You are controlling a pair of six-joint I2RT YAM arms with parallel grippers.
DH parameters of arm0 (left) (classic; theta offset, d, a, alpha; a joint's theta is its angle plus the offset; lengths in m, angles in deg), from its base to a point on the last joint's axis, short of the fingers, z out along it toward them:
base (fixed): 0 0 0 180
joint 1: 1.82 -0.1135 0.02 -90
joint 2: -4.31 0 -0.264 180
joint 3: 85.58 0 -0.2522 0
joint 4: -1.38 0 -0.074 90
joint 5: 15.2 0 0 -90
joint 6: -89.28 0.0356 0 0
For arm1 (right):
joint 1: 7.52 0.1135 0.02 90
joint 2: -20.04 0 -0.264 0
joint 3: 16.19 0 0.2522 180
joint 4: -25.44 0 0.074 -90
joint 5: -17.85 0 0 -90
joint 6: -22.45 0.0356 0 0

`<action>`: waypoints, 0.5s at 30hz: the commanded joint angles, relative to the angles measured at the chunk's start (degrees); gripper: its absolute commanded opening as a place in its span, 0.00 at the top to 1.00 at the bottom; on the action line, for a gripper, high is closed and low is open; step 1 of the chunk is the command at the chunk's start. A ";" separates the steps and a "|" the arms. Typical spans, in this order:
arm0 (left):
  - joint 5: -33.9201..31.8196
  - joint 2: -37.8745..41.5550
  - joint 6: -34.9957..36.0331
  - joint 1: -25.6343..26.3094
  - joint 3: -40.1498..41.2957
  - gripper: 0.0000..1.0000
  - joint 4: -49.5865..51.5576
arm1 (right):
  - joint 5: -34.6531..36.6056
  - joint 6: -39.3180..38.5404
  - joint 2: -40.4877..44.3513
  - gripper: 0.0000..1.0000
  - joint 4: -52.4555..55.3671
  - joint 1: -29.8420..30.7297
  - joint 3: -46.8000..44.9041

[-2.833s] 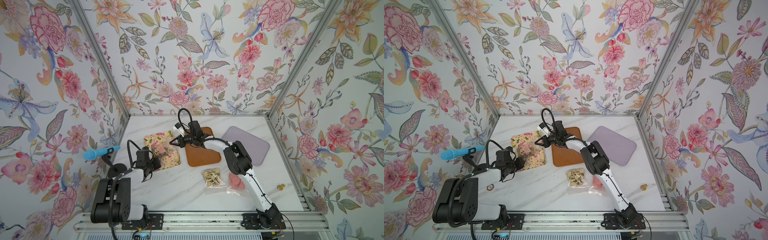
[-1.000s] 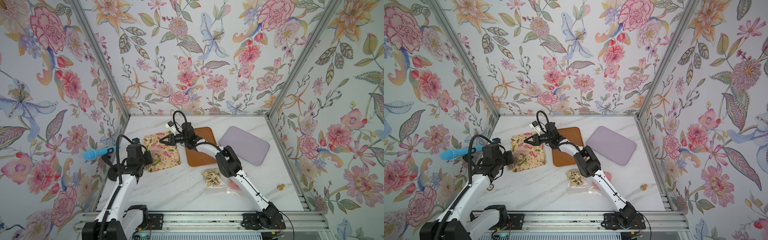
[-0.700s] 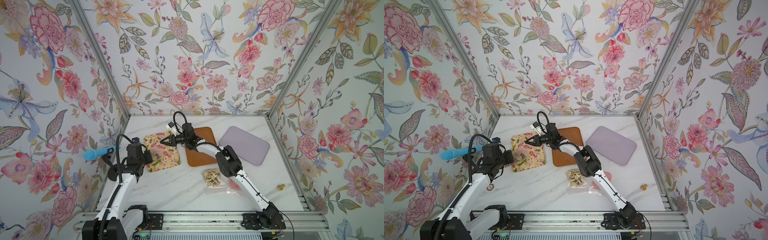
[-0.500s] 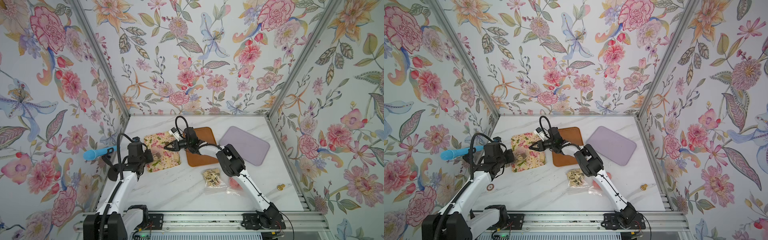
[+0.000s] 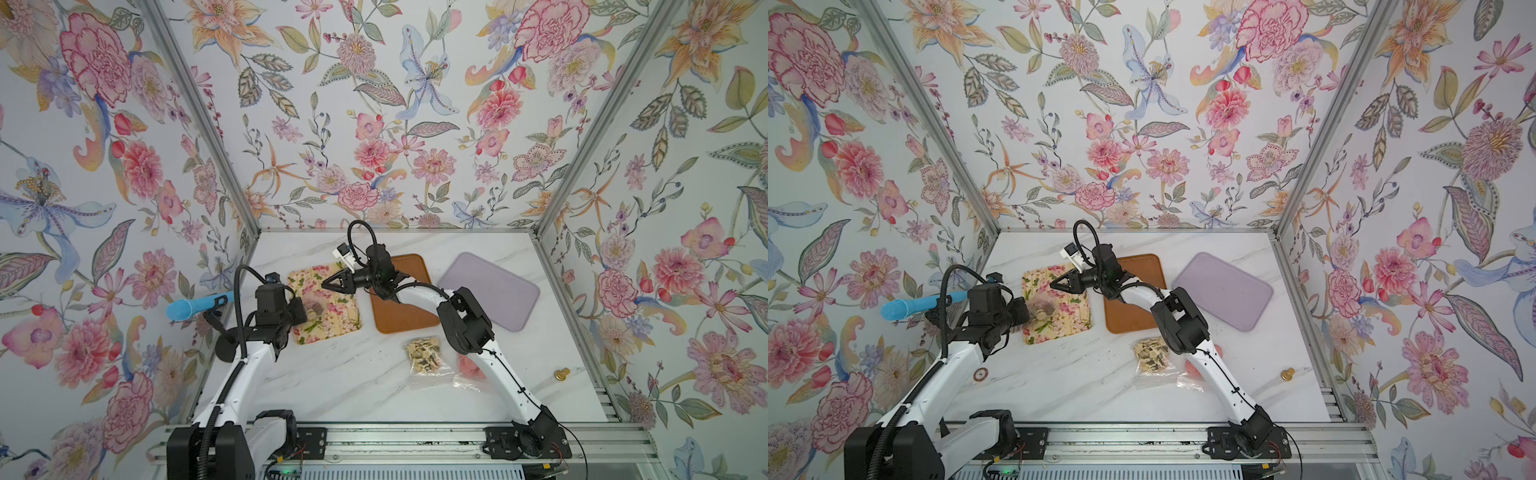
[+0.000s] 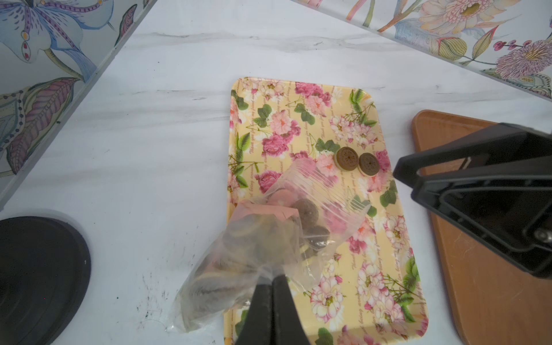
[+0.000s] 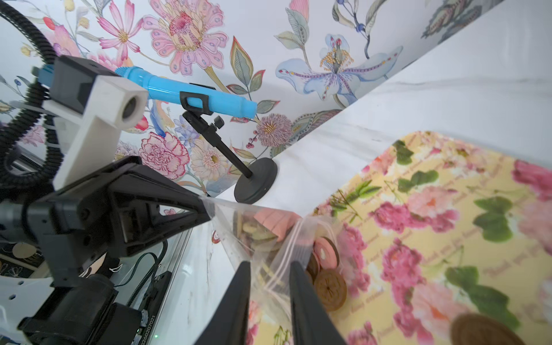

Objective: Pour cookies out of the ziploc bag
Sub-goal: 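Pour the cookies out of the ziploc bag onto the tray.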

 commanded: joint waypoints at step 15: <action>0.27 1.30 0.53 0.47 -1.86 1.00 -0.43 | -1.41 -6.10 -0.30 0.70 4.46 0.87 -4.94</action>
